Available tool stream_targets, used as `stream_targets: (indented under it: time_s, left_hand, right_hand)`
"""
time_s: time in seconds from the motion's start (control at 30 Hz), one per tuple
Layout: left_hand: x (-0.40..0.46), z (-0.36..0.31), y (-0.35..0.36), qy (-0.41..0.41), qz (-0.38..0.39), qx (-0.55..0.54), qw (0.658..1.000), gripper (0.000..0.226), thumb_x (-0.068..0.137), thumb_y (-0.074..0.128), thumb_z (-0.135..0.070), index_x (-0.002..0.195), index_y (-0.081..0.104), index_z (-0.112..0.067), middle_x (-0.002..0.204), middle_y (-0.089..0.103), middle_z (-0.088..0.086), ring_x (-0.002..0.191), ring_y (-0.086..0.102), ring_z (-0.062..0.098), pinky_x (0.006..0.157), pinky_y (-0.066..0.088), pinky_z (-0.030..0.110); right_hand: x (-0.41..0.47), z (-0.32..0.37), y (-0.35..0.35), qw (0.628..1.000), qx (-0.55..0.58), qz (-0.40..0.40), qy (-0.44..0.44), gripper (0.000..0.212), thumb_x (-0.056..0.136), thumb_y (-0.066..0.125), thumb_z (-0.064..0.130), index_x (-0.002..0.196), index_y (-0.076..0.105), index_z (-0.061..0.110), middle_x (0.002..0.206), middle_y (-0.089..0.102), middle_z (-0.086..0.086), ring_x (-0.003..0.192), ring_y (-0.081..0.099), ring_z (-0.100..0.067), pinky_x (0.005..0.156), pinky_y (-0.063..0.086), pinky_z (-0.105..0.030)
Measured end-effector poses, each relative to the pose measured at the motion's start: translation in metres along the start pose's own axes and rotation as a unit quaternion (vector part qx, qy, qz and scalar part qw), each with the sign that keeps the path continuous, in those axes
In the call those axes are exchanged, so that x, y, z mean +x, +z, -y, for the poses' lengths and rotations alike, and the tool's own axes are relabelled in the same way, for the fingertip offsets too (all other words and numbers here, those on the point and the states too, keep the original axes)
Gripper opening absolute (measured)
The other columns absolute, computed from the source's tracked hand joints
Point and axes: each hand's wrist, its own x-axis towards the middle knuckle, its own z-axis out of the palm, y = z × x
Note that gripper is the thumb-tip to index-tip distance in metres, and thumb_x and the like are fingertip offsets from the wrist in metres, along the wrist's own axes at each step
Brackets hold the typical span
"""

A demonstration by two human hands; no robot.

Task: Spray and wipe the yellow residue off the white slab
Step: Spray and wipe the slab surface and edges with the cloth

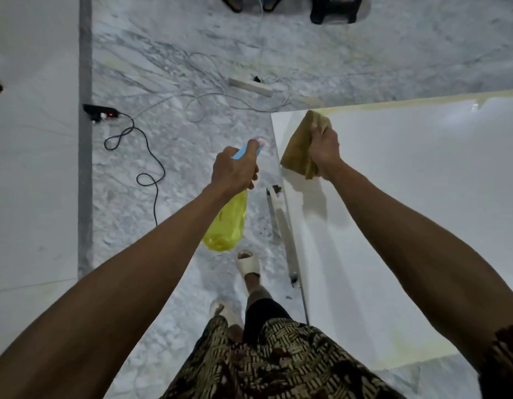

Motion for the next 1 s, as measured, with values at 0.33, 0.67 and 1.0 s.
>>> stream_targets:
  time_s: [0.33, 0.67, 1.0]
  left_hand:
    - [0.056, 0.027, -0.001, -0.010, -0.034, 0.001, 0.999, 0.062, 0.097, 0.059, -0.055, 0.077, 0.078, 0.001, 0.074, 0.077, 0.015, 0.043, 0.063, 0.015, 0.047, 0.050, 0.023]
    - [0.075, 0.068, -0.001, -0.041, -0.039, 0.002, 0.998, 0.065, 0.102, 0.056, -0.052, 0.069, 0.072, 0.001, 0.073, 0.076, 0.017, 0.036, 0.057, 0.008, 0.043, 0.044, 0.017]
    - [0.071, 0.106, 0.005, -0.058, -0.020, -0.010, 0.998, 0.069, 0.102, 0.056, -0.054, 0.071, 0.072, 0.005, 0.072, 0.077, 0.017, 0.037, 0.059, 0.015, 0.045, 0.047, 0.020]
  right_hand:
    - [0.106, -0.019, 0.071, 0.836, -0.487, 0.135, -0.213, 0.069, 0.102, 0.035, 0.050, 0.159, 0.015, 0.015, 0.165, 0.013, -0.016, 0.151, 0.014, -0.037, 0.118, 0.009, -0.057]
    - [0.142, -0.021, 0.115, 0.855, -0.486, 0.028, -0.180, 0.066, 0.103, 0.028, 0.050, 0.160, 0.013, 0.019, 0.167, 0.004, -0.015, 0.153, 0.001, -0.039, 0.118, -0.004, -0.066]
    - [0.150, -0.034, 0.126, 0.829, -0.528, 0.002, -0.183, 0.079, 0.095, 0.038, 0.058, 0.158, 0.019, 0.013, 0.164, 0.018, -0.015, 0.151, 0.010, -0.039, 0.114, -0.001, -0.071]
